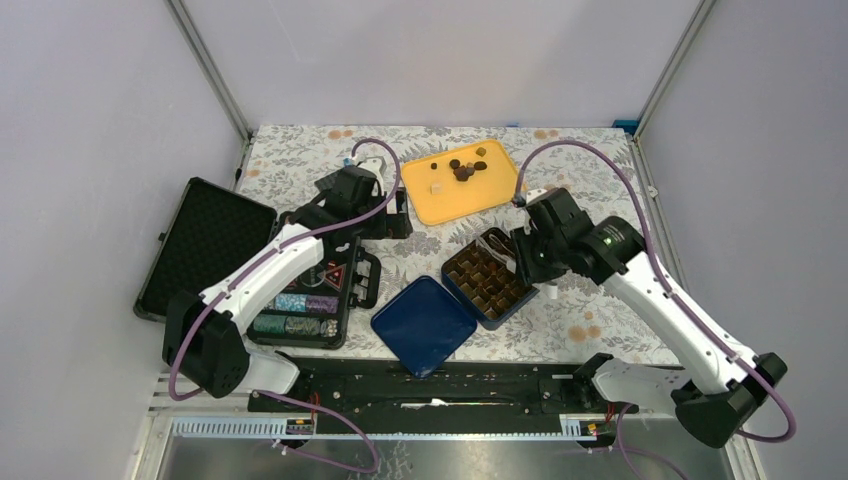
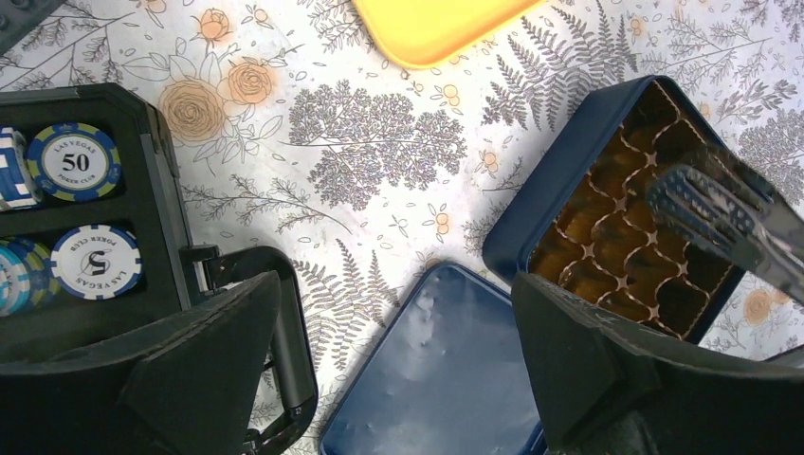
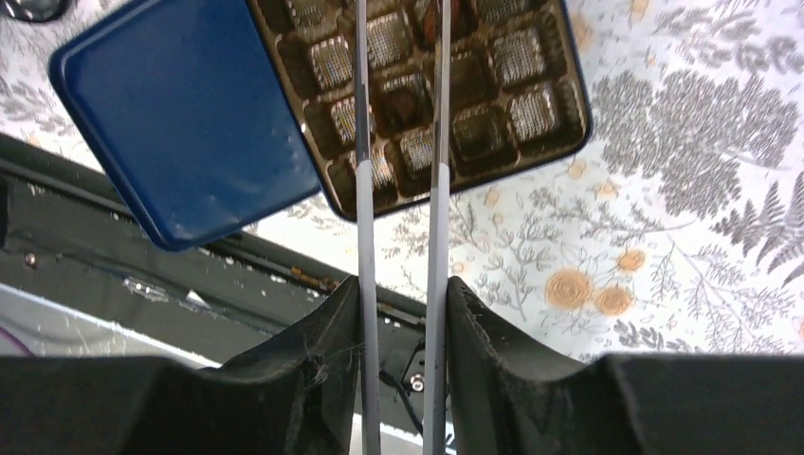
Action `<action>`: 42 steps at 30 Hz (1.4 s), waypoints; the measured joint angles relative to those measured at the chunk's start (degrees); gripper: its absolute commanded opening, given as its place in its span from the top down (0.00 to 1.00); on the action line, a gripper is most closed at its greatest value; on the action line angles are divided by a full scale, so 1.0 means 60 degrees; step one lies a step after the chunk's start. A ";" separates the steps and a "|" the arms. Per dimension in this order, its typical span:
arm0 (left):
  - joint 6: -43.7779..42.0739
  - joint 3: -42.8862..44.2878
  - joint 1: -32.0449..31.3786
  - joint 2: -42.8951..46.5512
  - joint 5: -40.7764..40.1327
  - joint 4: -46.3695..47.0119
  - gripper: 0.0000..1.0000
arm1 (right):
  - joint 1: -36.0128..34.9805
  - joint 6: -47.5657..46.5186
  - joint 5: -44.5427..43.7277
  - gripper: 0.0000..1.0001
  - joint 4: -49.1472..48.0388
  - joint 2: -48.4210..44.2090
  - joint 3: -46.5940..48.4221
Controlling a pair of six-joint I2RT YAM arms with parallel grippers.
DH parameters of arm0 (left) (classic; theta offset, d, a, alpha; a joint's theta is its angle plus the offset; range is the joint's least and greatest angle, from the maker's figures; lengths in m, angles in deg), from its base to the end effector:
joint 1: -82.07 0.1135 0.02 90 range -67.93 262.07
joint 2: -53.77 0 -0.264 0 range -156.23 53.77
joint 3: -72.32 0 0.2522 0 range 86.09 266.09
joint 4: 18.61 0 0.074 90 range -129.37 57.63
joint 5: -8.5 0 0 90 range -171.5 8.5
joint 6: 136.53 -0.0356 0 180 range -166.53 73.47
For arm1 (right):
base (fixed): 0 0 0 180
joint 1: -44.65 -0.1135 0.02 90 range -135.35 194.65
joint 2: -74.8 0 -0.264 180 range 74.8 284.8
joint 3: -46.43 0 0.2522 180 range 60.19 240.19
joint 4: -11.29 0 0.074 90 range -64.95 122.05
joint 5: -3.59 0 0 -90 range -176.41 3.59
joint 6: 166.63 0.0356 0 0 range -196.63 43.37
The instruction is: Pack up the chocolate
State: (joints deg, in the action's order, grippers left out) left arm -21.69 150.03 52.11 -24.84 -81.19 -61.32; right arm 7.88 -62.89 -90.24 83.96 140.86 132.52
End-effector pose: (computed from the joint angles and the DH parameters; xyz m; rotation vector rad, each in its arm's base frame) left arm 0.2593 -0.1497 0.2927 0.1092 2.3801 -0.4756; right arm 0.1747 0.1276 0.3541 -0.4732 2.4646 0.2861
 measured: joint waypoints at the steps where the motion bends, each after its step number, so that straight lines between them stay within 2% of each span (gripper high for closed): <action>1: 0.0000 0.0044 0.0000 -0.0025 -0.0044 0.0007 0.01 | 0.0000 0.0040 0.0073 0.73 0.0109 -0.0153 -0.0117; 17: 0.0011 0.0066 0.0000 -0.0036 -0.0645 0.0047 0.01 | -0.0004 0.0685 0.1180 0.72 0.1537 -0.1355 -0.0601; 28: 0.0011 0.0066 0.0000 -0.0036 -0.1100 0.0058 0.01 | -0.0004 0.0681 0.1275 0.72 0.2608 -0.1479 -0.0463; 42: 0.0091 0.0007 0.0000 -0.0040 -0.1089 0.0131 0.01 | -0.0004 0.0477 0.1865 0.72 0.2922 -0.1585 -0.0459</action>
State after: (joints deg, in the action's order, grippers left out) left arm -21.14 150.07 52.11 -25.08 -87.72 -60.53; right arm 7.86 -60.03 -79.05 101.49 131.36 129.77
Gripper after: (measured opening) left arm 0.986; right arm 0.407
